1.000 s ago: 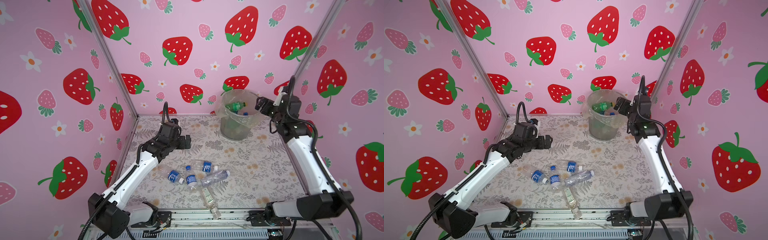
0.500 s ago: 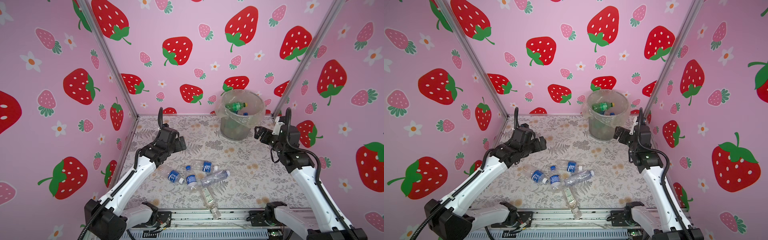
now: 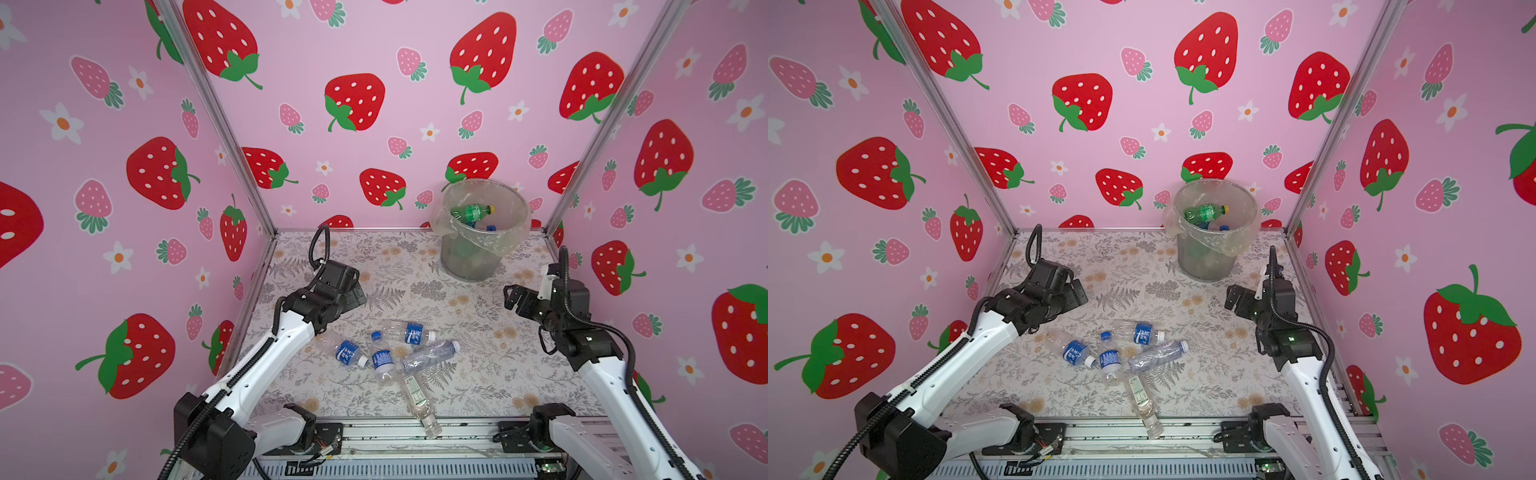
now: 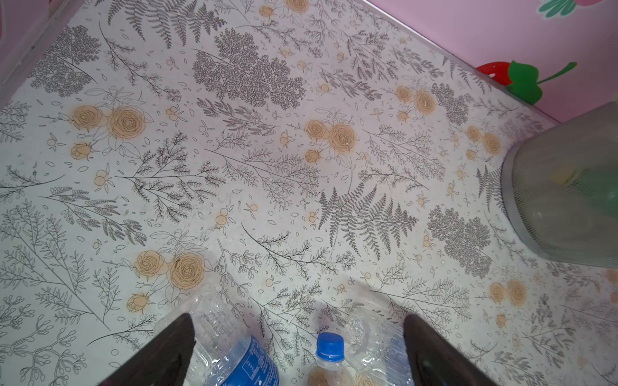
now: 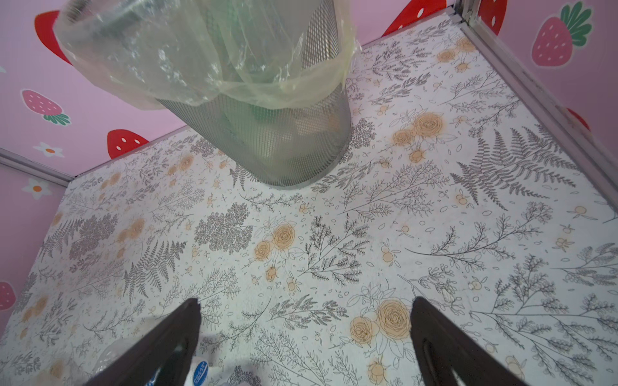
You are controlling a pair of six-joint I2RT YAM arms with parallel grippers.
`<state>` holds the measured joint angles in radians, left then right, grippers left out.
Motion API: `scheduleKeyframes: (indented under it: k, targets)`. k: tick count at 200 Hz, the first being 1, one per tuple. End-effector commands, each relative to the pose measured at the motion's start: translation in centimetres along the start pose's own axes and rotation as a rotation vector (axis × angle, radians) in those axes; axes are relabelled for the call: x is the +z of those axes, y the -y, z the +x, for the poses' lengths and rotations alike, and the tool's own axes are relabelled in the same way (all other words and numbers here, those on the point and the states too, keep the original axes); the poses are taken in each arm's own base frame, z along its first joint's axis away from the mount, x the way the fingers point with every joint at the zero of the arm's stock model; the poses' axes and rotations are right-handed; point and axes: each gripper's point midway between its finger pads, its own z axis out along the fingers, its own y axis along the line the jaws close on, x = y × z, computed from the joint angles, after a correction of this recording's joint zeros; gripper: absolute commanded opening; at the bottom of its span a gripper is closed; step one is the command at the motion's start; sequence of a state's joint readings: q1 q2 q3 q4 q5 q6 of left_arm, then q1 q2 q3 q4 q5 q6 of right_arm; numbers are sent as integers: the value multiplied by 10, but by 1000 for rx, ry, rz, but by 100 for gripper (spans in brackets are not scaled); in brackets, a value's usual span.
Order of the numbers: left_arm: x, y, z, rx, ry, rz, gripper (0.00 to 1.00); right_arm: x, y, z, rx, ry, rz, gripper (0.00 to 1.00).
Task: Throw the plastic bottles in the bin
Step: Pick up the plastic bottle from the middle-left of the table.
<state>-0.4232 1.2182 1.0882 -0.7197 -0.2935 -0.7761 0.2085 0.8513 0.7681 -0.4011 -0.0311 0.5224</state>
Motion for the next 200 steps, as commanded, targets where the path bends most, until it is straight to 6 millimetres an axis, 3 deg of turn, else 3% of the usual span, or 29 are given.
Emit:
scheduleKeyframes:
  k: [1, 38, 76, 130, 200]
  targets:
    - [-2, -14, 3, -54, -14, -42, 99, 0, 0, 9, -11, -20, -15, 99]
    - [6, -40, 19, -179, -50, -146, 99, 2, 6, 18, -15, -27, -3, 99]
    - [16, -44, 36, -223, -105, -146, 99, 6, 8, 26, -16, -43, -3, 99]
    - [15, -60, 55, -334, -126, -171, 97, 9, 11, 28, -28, -53, 8, 99]
    - [32, -69, 79, -328, -192, -215, 95, 14, 16, 45, -16, -85, 12, 99]
